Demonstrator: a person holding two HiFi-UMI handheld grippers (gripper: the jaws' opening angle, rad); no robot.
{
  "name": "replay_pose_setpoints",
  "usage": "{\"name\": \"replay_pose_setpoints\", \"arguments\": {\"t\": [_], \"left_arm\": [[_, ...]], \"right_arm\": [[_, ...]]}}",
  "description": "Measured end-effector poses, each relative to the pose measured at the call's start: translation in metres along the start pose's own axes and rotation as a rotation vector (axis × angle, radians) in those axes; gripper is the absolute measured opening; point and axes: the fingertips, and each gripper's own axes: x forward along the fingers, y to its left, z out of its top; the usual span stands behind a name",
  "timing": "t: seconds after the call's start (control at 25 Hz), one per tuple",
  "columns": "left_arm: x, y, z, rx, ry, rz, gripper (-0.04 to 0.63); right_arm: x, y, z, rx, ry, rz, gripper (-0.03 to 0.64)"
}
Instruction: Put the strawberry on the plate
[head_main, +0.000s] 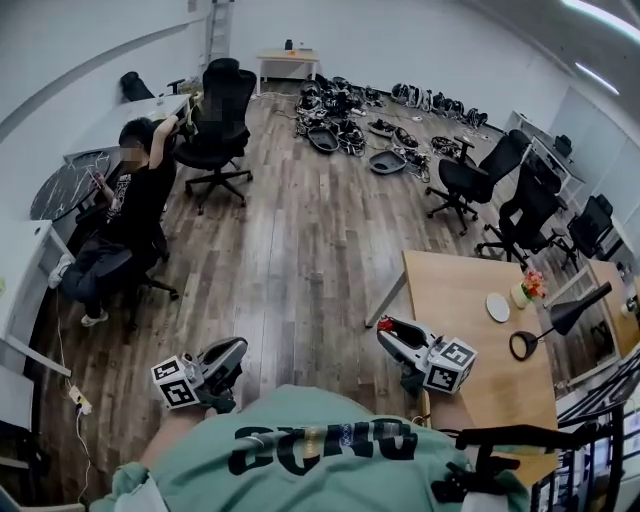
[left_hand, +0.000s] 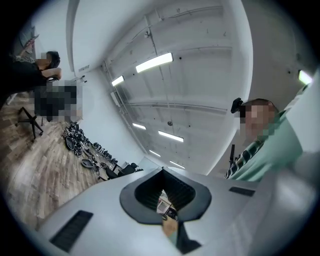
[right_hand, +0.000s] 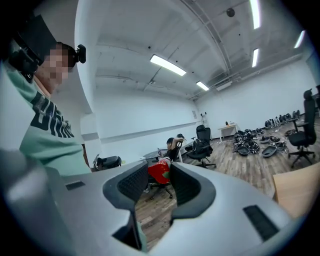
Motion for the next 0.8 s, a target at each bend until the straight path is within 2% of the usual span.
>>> {"name": "replay_pose_setpoints", "arguments": {"t": [0.16, 0.28, 0.56, 0.68, 0.8], "left_arm": [[0.028, 0.03, 0.007, 0.01, -0.002, 0.05, -0.008], [0.064, 0.046, 0.015, 0.059, -0.007, 0.076, -0.008], [0.168, 0.084, 0.039, 0.148, -0.059, 0.147, -0.008], [0.213, 0.102, 0.035, 0.13, -0.071, 0.162, -0.008], [0.258, 0.119, 0.024, 0.089, -0.035, 0.141, -0.008]], "right_arm": [[0.025, -0.046, 0.004, 0.015, -0.001, 0.06, 0.149], [0.044, -0.092, 0.013, 0.016, -0.012, 0.119, 0.149], [0.064, -0.214, 0.075, -0.04, -0.056, 0.216, 0.149], [0.054, -0.266, 0.083, -0.033, -0.058, 0.219, 0.149], [0.043, -0.307, 0.083, 0.004, -0.08, 0.187, 0.149]]}}
